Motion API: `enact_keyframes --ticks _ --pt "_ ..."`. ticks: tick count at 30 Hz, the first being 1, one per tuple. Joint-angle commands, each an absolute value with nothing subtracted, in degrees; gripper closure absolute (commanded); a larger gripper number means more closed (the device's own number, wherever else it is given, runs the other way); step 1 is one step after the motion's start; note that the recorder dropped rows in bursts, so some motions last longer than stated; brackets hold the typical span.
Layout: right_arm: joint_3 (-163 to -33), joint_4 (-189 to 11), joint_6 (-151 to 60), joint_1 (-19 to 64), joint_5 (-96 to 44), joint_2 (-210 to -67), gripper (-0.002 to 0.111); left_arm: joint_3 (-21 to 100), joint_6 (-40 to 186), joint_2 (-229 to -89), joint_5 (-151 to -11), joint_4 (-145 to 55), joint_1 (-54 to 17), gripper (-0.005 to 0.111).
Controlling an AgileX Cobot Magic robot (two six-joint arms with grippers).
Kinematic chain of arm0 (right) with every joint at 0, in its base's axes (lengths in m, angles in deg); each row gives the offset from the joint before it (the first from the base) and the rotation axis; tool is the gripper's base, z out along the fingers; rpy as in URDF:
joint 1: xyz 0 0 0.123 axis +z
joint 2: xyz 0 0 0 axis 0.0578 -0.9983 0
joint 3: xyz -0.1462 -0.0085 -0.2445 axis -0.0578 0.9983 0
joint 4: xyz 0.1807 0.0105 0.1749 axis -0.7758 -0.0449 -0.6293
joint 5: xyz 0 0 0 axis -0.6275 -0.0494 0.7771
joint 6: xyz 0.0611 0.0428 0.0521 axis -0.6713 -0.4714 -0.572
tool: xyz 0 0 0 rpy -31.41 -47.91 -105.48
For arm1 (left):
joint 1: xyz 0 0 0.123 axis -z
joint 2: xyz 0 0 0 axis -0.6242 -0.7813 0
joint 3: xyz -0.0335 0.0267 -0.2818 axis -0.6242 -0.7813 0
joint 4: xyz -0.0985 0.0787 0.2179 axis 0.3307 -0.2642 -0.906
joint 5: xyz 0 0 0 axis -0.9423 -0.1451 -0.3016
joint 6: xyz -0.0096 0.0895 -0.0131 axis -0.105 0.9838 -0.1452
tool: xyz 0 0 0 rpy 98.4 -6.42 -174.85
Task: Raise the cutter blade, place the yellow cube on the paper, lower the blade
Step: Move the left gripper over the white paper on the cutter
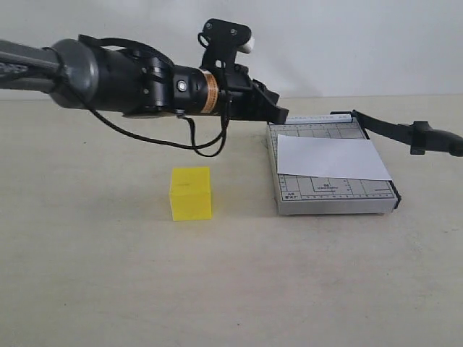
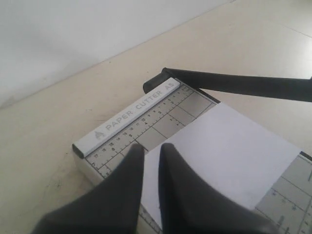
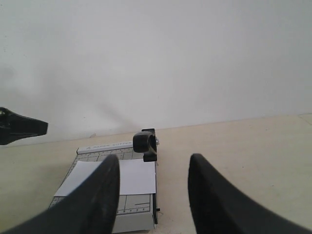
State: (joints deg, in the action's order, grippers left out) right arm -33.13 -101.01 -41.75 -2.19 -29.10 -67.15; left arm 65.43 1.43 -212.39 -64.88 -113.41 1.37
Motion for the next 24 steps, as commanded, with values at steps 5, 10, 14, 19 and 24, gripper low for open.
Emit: enact_keyframes --ticks 5,10,14,19,24 --pt "-32.9 -100.9 -41.7 -2.2 -28.4 -66.9 0.065 74.0 2.3 -221.4 -66.7 -113.8 4.0 0.094" --pt "-32.9 -100.9 -41.7 -2.2 -28.4 -66.9 0.065 76.3 2.3 -223.4 -66.4 -113.8 5.2 0.094" --pt "-32.9 -100.9 -41.7 -2.2 -28.4 -66.9 0.065 76.4 2.3 -223.5 -64.3 -113.8 5.4 0.094" --pt "-32.9 -100.9 -41.7 -2.2 -29.4 -66.9 0.065 76.4 2.3 -223.8 -64.6 -113.8 5.4 0.094" --pt "-32.9 -100.9 -41.7 -2.2 -29.4 -66.9 0.065 76.4 1.8 -224.5 -64.4 -113.8 5.5 0.094"
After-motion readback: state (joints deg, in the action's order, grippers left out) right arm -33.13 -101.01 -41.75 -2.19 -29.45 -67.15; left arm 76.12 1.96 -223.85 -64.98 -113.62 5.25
